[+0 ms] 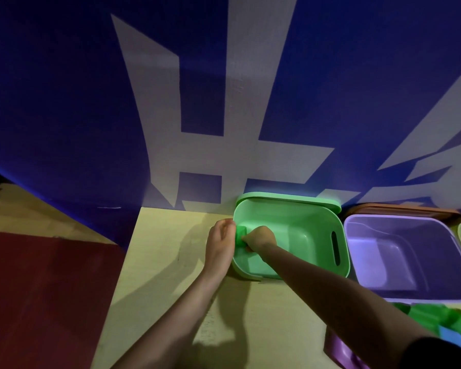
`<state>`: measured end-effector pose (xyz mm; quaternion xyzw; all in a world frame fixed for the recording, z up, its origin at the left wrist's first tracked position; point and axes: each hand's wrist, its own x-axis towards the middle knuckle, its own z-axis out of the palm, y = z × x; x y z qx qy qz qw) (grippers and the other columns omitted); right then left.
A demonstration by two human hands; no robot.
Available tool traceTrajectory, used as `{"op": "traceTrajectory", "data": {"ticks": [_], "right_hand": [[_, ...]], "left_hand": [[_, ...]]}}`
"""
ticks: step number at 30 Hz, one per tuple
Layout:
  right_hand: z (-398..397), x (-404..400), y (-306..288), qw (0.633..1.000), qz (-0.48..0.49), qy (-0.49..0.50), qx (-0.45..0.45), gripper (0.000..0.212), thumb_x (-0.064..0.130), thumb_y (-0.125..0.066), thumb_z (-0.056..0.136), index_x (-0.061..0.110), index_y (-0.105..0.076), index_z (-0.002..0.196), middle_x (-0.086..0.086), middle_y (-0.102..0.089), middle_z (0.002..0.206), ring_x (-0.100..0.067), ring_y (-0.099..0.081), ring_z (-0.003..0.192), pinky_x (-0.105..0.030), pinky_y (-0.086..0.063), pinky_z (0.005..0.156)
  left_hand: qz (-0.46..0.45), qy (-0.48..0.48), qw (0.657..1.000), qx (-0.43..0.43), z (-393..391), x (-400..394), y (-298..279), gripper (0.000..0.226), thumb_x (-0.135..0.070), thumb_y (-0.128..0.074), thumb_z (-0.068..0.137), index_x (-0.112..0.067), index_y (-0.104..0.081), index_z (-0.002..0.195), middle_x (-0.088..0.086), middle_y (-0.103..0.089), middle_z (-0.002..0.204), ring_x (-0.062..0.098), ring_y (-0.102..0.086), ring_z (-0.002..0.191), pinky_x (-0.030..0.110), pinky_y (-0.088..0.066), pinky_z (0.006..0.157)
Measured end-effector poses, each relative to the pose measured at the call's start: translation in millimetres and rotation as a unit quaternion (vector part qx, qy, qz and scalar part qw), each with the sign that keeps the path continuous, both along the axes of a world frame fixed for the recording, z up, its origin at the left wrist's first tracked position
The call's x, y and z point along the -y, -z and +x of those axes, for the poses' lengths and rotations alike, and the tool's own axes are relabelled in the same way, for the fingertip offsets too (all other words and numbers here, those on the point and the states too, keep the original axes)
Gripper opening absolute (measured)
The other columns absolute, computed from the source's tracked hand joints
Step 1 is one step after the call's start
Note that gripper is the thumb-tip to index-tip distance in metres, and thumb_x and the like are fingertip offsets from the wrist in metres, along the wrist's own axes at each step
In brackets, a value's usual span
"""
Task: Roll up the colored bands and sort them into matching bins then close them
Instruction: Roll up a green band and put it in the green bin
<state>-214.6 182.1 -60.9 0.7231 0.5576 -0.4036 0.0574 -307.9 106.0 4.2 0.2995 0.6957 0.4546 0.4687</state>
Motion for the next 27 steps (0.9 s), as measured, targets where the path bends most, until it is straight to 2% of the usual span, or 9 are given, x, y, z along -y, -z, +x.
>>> {"op": "traceTrajectory", "data": {"ticks": [2, 4, 7, 9, 12, 15, 17, 23, 27], "right_hand": [[0, -1, -1, 0.999, 0.014, -0.047, 0.020, 0.032, 0.030, -0.059, 0.088, 0.015, -0.052, 0.061, -0.001, -0.059, 0.068, -0.019, -0.060, 0.069, -0.023, -0.043, 0.053], [3, -1, -3, 0.995, 0.037, -0.092, 0.022, 0.031, 0.030, -0.060, 0.088, 0.016, -0.050, 0.061, -0.004, -0.061, 0.074, -0.022, -0.060, 0.075, -0.027, -0.048, 0.067], [9, -3, -5, 0.987, 0.059, -0.148, 0.019, 0.028, 0.030, -0.060, 0.089, 0.018, -0.049, 0.066, -0.005, -0.058, 0.082, -0.022, -0.054, 0.081, -0.030, -0.044, 0.074], [11, -6, -5, 0.984, 0.046, -0.173, 0.028, 0.028, 0.034, -0.059, 0.090, 0.015, -0.053, 0.071, -0.004, -0.056, 0.079, -0.022, -0.053, 0.080, -0.029, -0.043, 0.072], [12, -8, -2, 0.983, 0.029, -0.180, 0.029, 0.038, 0.038, -0.059, 0.090, 0.014, -0.050, 0.061, -0.003, -0.049, 0.065, -0.023, -0.051, 0.074, -0.027, -0.039, 0.066], [12, -7, -3, 0.977, 0.034, -0.211, 0.025, 0.033, 0.037, -0.054, 0.093, 0.013, -0.052, 0.070, -0.006, -0.053, 0.079, -0.023, -0.049, 0.079, -0.028, -0.037, 0.069], [15, -6, -5, 0.971, 0.032, -0.236, 0.022, 0.036, 0.035, -0.049, 0.096, 0.015, -0.045, 0.066, -0.008, -0.051, 0.085, -0.023, -0.046, 0.082, -0.028, -0.034, 0.071], [18, -9, -16, 0.967, 0.002, -0.251, 0.030, 0.044, 0.039, -0.050, 0.094, 0.017, -0.040, 0.057, -0.007, -0.048, 0.069, -0.024, -0.047, 0.079, -0.026, -0.034, 0.070], [20, -11, -22, 0.975, -0.010, -0.222, 0.015, 0.042, 0.039, -0.053, 0.092, 0.017, -0.046, 0.057, -0.007, -0.055, 0.076, -0.021, -0.052, 0.077, -0.025, -0.038, 0.069]], "left_hand": [[0.003, 0.003, 1.000, 0.000, 0, 0, -1, 0.019, -0.028, -0.041, 0.099, -0.024, -0.059, 0.098, -0.001, -0.063, 0.092, 0.013, -0.060, 0.085, 0.027, -0.047, 0.069], [0.005, 0.003, 1.000, -0.004, 1, 0, -1, 0.019, -0.027, -0.041, 0.099, -0.025, -0.059, 0.094, -0.002, -0.063, 0.090, 0.012, -0.059, 0.084, 0.028, -0.047, 0.071], [0.005, 0.004, 1.000, -0.011, 0, -1, 2, 0.022, -0.028, -0.041, 0.099, -0.020, -0.060, 0.092, 0.003, -0.063, 0.089, 0.014, -0.058, 0.082, 0.031, -0.046, 0.073], [0.011, 0.004, 1.000, -0.011, 0, -1, 5, 0.024, -0.027, -0.041, 0.099, -0.015, -0.060, 0.090, 0.009, -0.062, 0.087, 0.015, -0.056, 0.078, 0.032, -0.044, 0.070], [0.011, 0.005, 1.000, -0.010, 0, -2, 9, 0.024, -0.027, -0.041, 0.098, -0.016, -0.061, 0.090, 0.006, -0.062, 0.086, 0.016, -0.057, 0.079, 0.034, -0.045, 0.072], [0.002, 0.002, 1.000, -0.012, 0, -2, 12, 0.024, -0.033, -0.042, 0.096, -0.019, -0.061, 0.094, 0.003, -0.063, 0.090, 0.017, -0.059, 0.085, 0.036, -0.047, 0.076], [-0.001, 0.000, 1.000, -0.013, 0, -2, 13, 0.023, -0.035, -0.042, 0.096, -0.022, -0.062, 0.097, 0.001, -0.064, 0.093, 0.017, -0.060, 0.088, 0.036, -0.048, 0.078], [-0.009, -0.002, 1.000, -0.024, 1, -4, 5, 0.018, -0.025, -0.042, 0.098, -0.023, -0.059, 0.091, -0.002, -0.063, 0.088, 0.013, -0.057, 0.083, 0.030, -0.045, 0.072], [-0.018, 0.005, 0.999, -0.028, 0, -4, 4, 0.020, -0.027, -0.042, 0.098, -0.026, -0.058, 0.087, -0.001, -0.062, 0.087, 0.015, -0.057, 0.082, 0.028, -0.043, 0.068]]}}
